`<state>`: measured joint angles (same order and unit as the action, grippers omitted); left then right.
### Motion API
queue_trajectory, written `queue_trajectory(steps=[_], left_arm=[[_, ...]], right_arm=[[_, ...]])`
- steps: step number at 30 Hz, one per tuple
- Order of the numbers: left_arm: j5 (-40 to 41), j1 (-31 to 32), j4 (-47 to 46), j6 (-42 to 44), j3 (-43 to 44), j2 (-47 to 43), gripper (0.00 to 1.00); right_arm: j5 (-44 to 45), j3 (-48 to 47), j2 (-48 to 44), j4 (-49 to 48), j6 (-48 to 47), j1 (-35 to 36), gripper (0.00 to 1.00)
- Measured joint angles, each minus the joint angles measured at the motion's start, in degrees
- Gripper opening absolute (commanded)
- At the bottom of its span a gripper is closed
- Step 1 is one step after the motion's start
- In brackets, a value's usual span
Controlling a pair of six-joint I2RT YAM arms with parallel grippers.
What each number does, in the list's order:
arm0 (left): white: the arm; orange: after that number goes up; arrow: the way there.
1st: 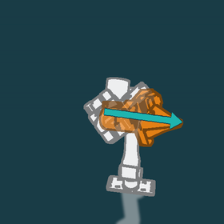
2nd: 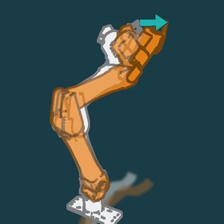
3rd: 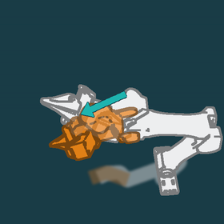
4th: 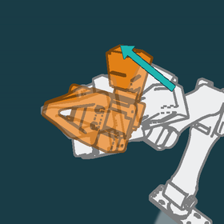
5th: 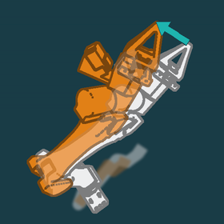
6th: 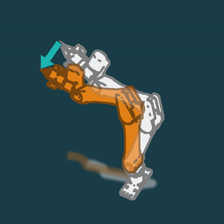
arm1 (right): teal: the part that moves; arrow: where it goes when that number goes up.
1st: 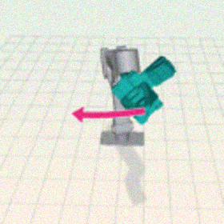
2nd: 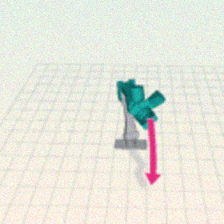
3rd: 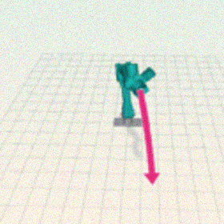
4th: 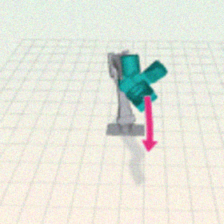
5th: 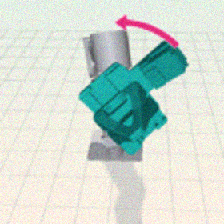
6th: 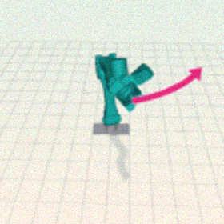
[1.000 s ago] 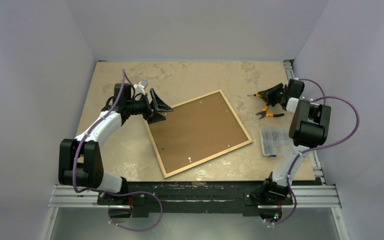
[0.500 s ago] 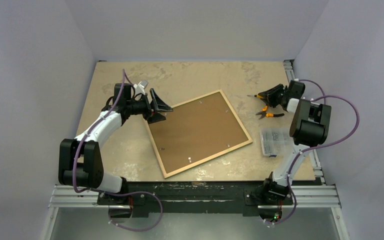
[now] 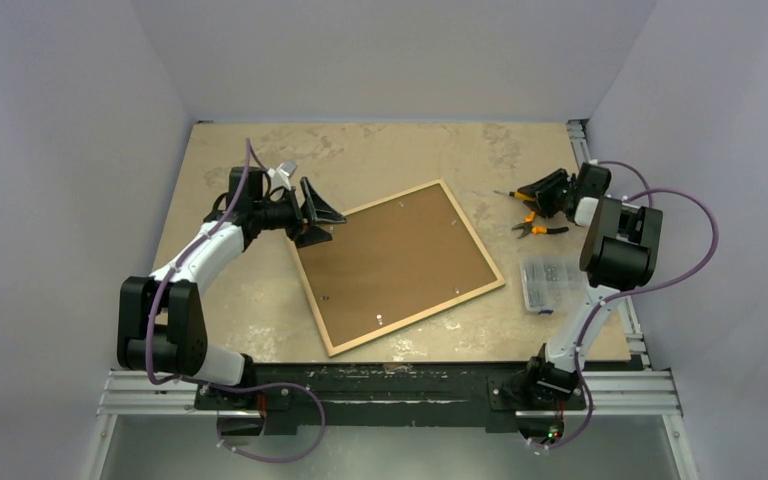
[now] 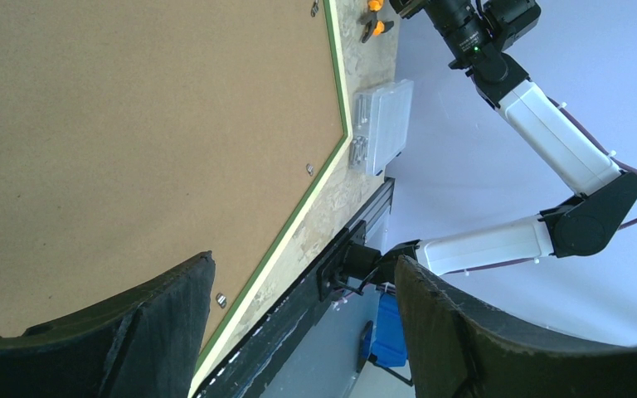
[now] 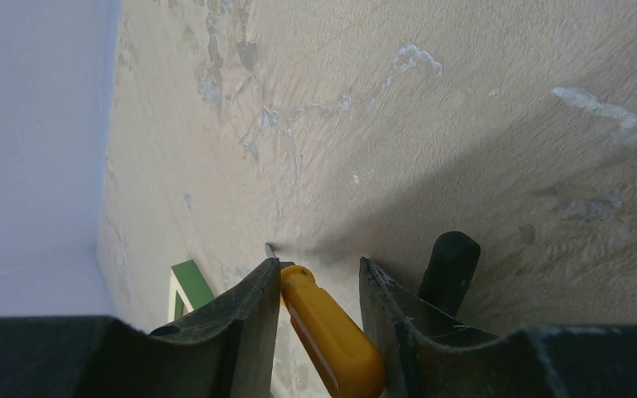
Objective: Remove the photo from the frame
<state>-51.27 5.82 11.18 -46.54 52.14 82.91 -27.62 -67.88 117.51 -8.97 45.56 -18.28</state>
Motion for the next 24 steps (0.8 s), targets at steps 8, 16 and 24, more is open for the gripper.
queue_trajectory(steps=[8, 16, 24], left_arm=[[0.0, 0.3, 0.0, 0.0, 0.0, 0.0, 0.77], [0.0, 0.4, 0.0, 0.0, 0.0, 0.0, 0.77], [0.0, 0.9, 0.0, 0.0, 0.0, 0.0, 0.77]], right_arm=[[-0.2, 0.0, -0.5, 0.2, -1.0, 0.0, 0.52], [1.3, 0.2, -3.0, 3.7, -3.3, 0.0, 0.6], [4.0, 0.8, -7.2, 7.9, -6.7, 0.0, 0.64]])
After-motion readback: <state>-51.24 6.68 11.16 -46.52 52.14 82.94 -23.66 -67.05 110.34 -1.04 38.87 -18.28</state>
